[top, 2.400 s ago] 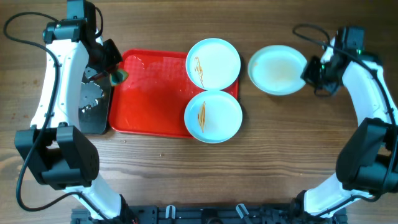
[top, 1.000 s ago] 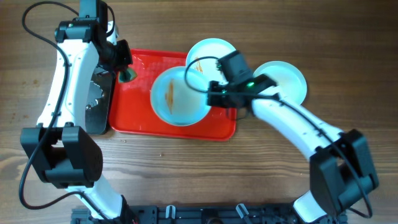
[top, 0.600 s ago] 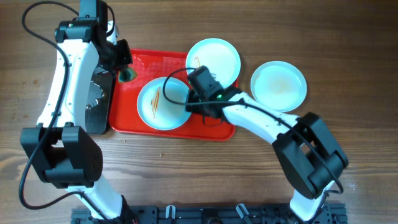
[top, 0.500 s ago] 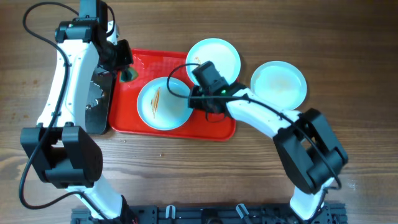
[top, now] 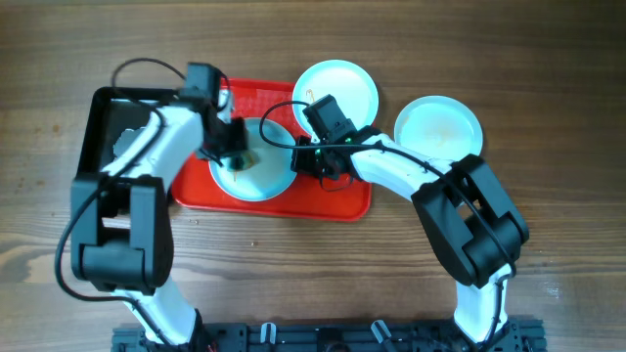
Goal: Clean dirty plates on tray and stack at the side
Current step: 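Scrub the held plate with the sponge in the left gripper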
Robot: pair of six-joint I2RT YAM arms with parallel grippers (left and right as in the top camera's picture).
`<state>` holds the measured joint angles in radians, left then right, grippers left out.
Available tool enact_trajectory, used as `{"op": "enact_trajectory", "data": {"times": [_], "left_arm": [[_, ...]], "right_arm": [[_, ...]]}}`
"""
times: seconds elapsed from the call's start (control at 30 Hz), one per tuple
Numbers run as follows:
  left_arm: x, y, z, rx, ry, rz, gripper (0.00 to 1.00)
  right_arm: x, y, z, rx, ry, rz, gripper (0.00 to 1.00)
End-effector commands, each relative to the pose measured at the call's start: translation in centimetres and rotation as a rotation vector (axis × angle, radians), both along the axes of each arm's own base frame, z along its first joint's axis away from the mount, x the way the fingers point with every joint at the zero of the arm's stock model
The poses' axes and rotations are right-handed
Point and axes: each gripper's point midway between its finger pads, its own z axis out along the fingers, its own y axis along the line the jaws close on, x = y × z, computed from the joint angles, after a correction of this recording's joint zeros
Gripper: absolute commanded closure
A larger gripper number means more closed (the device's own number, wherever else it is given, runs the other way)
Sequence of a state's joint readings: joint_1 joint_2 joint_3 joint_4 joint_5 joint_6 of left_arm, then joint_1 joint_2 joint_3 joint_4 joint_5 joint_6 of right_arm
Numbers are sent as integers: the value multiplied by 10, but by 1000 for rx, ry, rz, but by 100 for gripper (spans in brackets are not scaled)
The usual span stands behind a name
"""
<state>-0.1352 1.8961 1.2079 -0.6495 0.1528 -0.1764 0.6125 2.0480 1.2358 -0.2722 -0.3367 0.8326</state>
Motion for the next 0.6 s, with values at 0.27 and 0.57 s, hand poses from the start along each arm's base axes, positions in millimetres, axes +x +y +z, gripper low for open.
{"op": "enact_trajectory", "data": {"times": [0.27, 0.57], "left_arm": [[-110, 14, -44, -33, 401, 246, 96], [-53, 10, -41, -153, 153, 103, 96]], "right_arm": [[-4, 1, -11, -15, 18, 20, 95], [-3, 2, -11, -14, 14, 23, 96]]}}
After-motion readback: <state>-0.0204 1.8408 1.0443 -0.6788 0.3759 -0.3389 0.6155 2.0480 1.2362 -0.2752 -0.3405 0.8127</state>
